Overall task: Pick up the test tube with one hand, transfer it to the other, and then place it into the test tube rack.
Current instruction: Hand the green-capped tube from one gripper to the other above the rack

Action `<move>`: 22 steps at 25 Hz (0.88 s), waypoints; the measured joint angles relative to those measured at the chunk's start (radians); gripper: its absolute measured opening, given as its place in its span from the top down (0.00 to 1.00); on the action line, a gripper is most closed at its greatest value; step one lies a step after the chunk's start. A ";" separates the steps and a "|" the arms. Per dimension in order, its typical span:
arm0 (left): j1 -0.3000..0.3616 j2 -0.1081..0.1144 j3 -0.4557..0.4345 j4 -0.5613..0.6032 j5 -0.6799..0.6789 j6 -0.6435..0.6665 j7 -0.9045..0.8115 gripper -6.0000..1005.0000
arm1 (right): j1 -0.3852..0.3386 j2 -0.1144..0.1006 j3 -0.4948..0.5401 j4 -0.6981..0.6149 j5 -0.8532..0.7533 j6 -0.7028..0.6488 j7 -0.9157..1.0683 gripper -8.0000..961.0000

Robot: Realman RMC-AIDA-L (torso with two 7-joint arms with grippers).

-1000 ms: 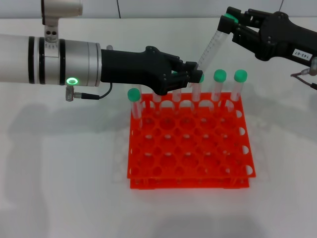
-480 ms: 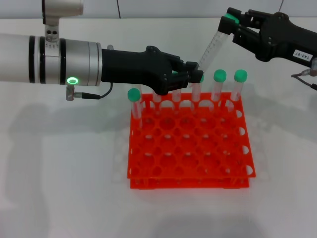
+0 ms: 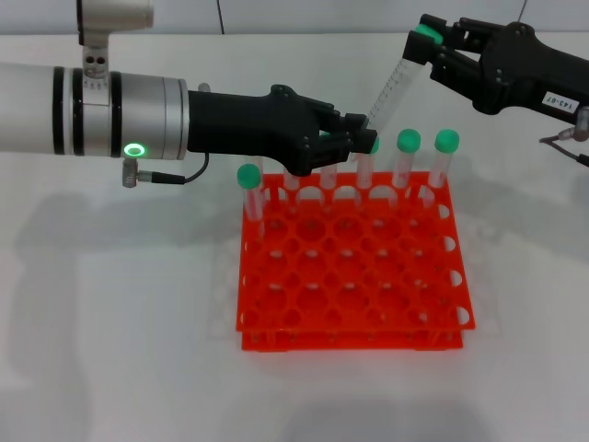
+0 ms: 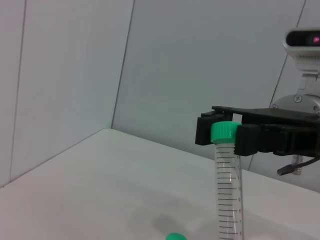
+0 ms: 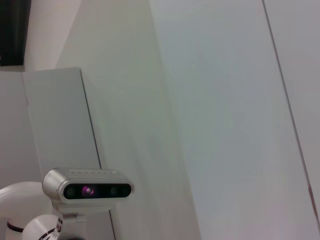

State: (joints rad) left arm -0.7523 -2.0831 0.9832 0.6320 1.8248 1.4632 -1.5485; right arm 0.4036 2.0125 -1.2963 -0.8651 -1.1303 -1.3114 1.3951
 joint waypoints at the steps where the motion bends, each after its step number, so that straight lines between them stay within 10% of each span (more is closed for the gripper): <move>1: 0.000 0.000 0.000 0.000 0.000 0.001 0.000 0.78 | 0.001 0.000 0.000 0.000 0.000 0.000 0.000 0.71; 22: -0.001 0.005 0.038 0.000 -0.033 0.008 -0.046 0.65 | 0.011 0.000 0.002 0.004 -0.005 0.003 -0.002 0.72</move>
State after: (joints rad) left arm -0.7531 -2.0785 1.0209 0.6323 1.7919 1.4712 -1.5943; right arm 0.4142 2.0124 -1.2941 -0.8613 -1.1348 -1.3084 1.3928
